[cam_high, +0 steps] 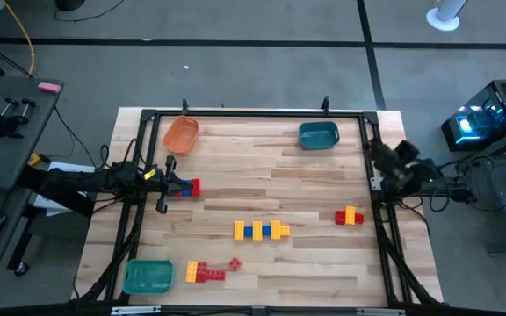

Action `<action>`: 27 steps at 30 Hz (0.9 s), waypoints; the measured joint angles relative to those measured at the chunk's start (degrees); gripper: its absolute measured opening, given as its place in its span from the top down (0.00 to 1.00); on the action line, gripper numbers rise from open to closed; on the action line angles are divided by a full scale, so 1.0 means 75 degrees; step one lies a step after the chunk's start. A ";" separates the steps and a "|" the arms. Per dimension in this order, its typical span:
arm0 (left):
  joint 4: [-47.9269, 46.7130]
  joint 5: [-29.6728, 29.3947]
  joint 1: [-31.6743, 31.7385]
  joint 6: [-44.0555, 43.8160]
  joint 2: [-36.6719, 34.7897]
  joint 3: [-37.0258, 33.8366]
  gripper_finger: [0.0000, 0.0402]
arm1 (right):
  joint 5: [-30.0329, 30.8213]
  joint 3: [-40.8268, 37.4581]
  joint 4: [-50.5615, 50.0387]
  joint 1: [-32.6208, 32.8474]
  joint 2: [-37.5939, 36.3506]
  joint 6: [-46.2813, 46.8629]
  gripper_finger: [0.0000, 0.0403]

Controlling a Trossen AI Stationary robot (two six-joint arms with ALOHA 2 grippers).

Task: Sort blocks
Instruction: Put the yellow game piece into the blue bin

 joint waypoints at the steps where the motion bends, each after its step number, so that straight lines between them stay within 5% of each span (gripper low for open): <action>1: -0.0003 -0.0003 0.0000 0.0003 0.0000 0.0000 1.00 | -0.0132 0.0201 -0.0416 0.0008 0.0108 0.0198 1.00; 7: -0.0003 0.0000 0.0000 0.0003 0.0000 -0.0003 1.00 | -0.2106 0.1920 -0.3954 0.0093 0.2297 0.1314 1.00; 10: -0.0003 0.0000 0.0000 0.0003 0.0000 -0.0001 1.00 | -0.2934 0.2639 -0.4350 0.0321 0.3929 0.1272 1.00; 15: -0.0001 0.0000 0.0003 0.0002 0.0000 -0.0001 1.00 | -0.3175 0.3685 -0.4866 0.0560 0.6323 0.0926 0.98; 20: 0.0000 -0.0003 0.0000 0.0003 0.0000 0.0000 1.00 | -0.4167 0.5142 -0.6332 0.0719 0.8022 0.0646 0.84; 27: -0.0003 -0.0003 0.0002 0.0003 0.0000 -0.0001 1.00 | -0.3951 0.7625 -0.9824 0.1542 1.0371 -0.1295 0.59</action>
